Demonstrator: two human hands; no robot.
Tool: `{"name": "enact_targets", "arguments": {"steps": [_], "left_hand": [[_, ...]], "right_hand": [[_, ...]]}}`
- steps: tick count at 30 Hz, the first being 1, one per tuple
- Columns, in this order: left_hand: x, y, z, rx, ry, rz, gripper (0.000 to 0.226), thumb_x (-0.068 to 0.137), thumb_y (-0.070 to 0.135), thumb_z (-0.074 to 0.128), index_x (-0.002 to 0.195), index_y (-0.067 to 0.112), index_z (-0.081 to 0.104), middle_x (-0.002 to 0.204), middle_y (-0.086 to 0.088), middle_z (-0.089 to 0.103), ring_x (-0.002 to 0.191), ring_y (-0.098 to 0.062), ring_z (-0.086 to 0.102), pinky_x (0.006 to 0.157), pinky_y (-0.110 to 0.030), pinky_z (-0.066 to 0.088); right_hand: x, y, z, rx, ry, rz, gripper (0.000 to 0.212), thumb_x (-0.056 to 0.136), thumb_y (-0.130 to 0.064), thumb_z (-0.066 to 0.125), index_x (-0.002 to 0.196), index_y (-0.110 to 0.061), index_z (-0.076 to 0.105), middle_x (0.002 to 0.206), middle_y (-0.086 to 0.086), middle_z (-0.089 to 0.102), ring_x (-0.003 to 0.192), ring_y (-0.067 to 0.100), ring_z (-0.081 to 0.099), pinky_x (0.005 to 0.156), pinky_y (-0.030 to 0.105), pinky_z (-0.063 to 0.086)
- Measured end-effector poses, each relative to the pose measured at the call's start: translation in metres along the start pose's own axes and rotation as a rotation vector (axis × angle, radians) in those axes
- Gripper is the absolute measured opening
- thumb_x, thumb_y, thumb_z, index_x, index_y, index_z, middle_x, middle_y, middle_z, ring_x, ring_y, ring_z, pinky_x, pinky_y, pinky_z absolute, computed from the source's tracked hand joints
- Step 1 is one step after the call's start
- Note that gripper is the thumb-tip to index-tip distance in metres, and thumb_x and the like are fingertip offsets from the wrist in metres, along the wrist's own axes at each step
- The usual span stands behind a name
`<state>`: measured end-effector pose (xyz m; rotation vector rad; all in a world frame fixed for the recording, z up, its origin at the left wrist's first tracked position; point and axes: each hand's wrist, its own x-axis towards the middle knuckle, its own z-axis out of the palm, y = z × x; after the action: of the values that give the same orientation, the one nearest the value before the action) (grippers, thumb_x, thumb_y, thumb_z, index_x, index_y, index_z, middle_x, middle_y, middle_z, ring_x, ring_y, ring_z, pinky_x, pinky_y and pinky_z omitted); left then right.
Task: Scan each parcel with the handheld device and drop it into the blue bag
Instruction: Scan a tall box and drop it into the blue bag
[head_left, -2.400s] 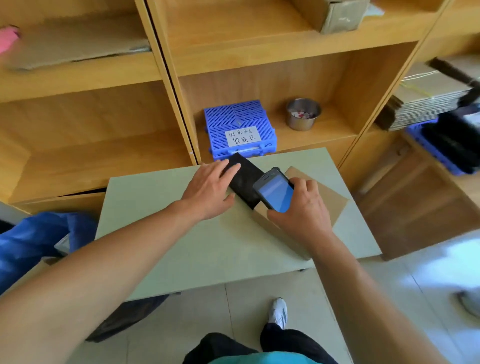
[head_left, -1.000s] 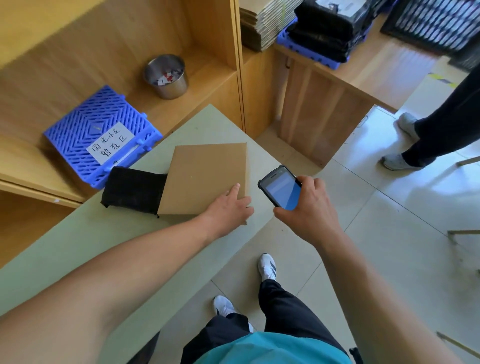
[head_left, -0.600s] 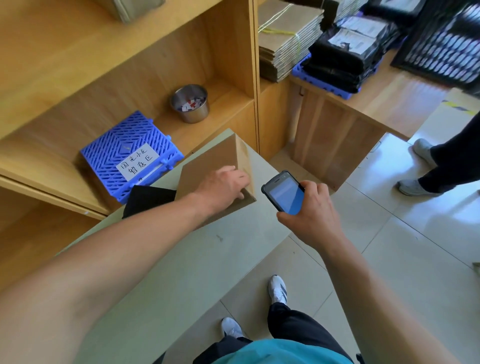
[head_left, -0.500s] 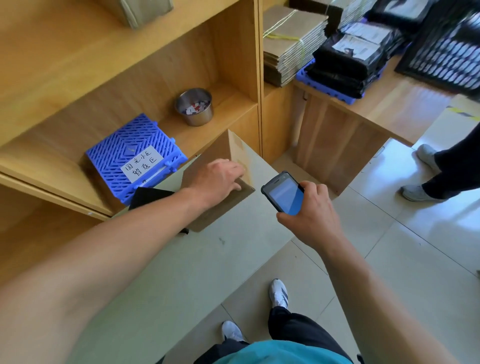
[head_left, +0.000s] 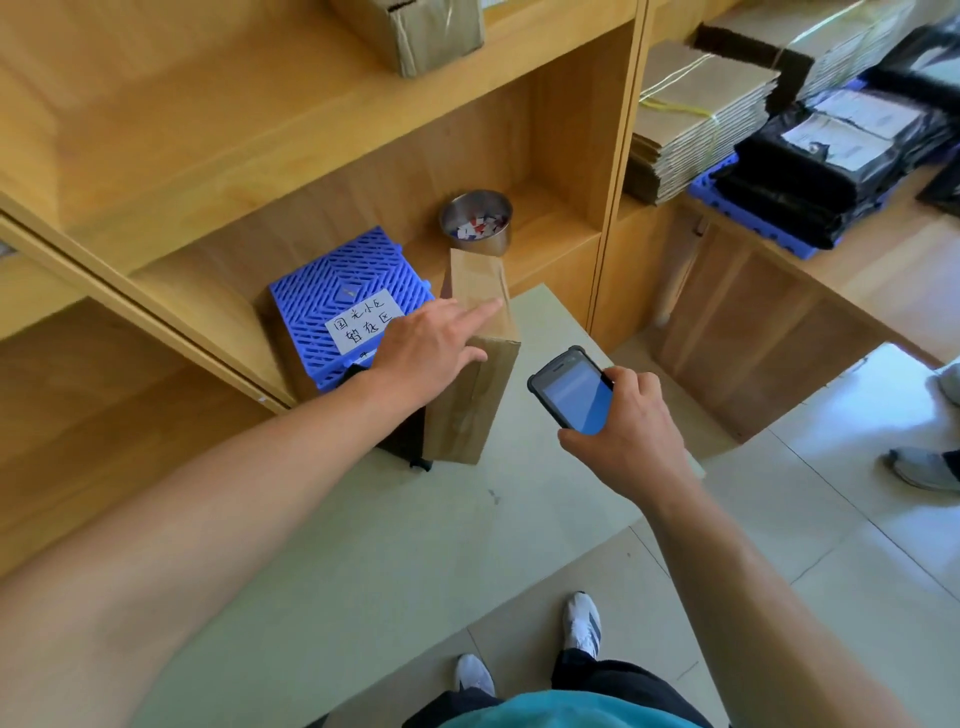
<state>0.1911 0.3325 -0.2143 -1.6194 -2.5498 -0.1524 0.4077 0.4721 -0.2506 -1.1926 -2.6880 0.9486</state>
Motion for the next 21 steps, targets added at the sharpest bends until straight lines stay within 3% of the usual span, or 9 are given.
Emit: {"name": "enact_targets", "arguments": {"steps": [2, 5, 8, 11, 14, 16, 21], "left_hand": [[-0.007, -0.011, -0.006, 0.125, -0.018, 0.044, 0.077, 0.09, 0.038, 0.076, 0.157, 0.031, 0.039, 0.109, -0.006, 0.069, 0.118, -0.029, 0.063, 0.069, -0.039, 0.058], [-0.015, -0.023, -0.013, 0.223, -0.102, 0.041, 0.082, 0.1, 0.022, 0.065, 0.161, 0.045, 0.017, 0.107, -0.007, 0.052, 0.09, -0.023, 0.057, 0.06, -0.033, 0.045], [-0.022, -0.032, -0.016, 0.259, -0.203, -0.038, 0.105, 0.093, -0.006, 0.057, 0.158, 0.052, 0.0, 0.116, -0.011, 0.04, 0.092, -0.024, 0.051, 0.07, -0.039, 0.052], [-0.029, -0.038, -0.018, 0.18, -0.228, -0.145, 0.085, 0.094, 0.0, 0.053, 0.156, 0.049, 0.019, 0.126, -0.01, 0.036, 0.104, -0.028, 0.05, 0.073, -0.043, 0.055], [-0.038, -0.043, -0.014, 0.097, -0.161, -0.215, 0.043, 0.101, 0.034, 0.053, 0.143, 0.04, 0.042, 0.132, -0.006, 0.039, 0.116, -0.031, 0.05, 0.078, -0.048, 0.057], [-0.041, -0.046, -0.009, 0.067, -0.14, -0.251, 0.039, 0.099, 0.049, 0.056, 0.135, 0.037, 0.046, 0.133, -0.005, 0.04, 0.122, -0.031, 0.048, 0.077, -0.048, 0.056], [-0.048, -0.051, 0.004, -0.004, 0.011, -0.34, 0.027, 0.095, 0.043, 0.066, 0.114, 0.028, 0.052, 0.123, -0.002, 0.046, 0.114, -0.03, 0.051, 0.078, -0.049, 0.055]], "right_hand": [[0.005, -0.01, 0.004, -0.002, -0.015, -0.028, 0.086, 0.066, -0.052, 0.083, 0.135, -0.027, 0.038, 0.112, -0.005, 0.038, 0.1, 0.017, 0.048, 0.08, 0.041, 0.057], [0.01, -0.02, 0.01, -0.016, -0.033, -0.065, 0.086, 0.067, -0.053, 0.083, 0.135, -0.027, 0.038, 0.111, -0.004, 0.038, 0.099, 0.018, 0.049, 0.079, 0.041, 0.058], [0.014, -0.029, 0.013, -0.015, -0.043, -0.1, 0.086, 0.068, -0.052, 0.083, 0.136, -0.026, 0.038, 0.114, -0.003, 0.04, 0.099, 0.017, 0.049, 0.08, 0.041, 0.058], [0.018, -0.036, 0.015, -0.012, -0.065, -0.124, 0.086, 0.068, -0.051, 0.084, 0.136, -0.025, 0.038, 0.115, -0.003, 0.04, 0.101, 0.017, 0.048, 0.08, 0.04, 0.057], [0.019, -0.04, 0.017, -0.017, -0.073, -0.139, 0.085, 0.068, -0.051, 0.084, 0.135, -0.025, 0.039, 0.115, -0.003, 0.04, 0.101, 0.018, 0.049, 0.081, 0.04, 0.057], [0.019, -0.04, 0.019, -0.028, -0.071, -0.143, 0.084, 0.068, -0.051, 0.083, 0.135, -0.024, 0.039, 0.114, -0.002, 0.04, 0.1, 0.019, 0.049, 0.08, 0.041, 0.057], [0.017, -0.038, 0.026, -0.055, -0.088, -0.141, 0.082, 0.069, -0.049, 0.082, 0.134, -0.023, 0.04, 0.112, -0.001, 0.039, 0.098, 0.021, 0.05, 0.081, 0.044, 0.057]]}}
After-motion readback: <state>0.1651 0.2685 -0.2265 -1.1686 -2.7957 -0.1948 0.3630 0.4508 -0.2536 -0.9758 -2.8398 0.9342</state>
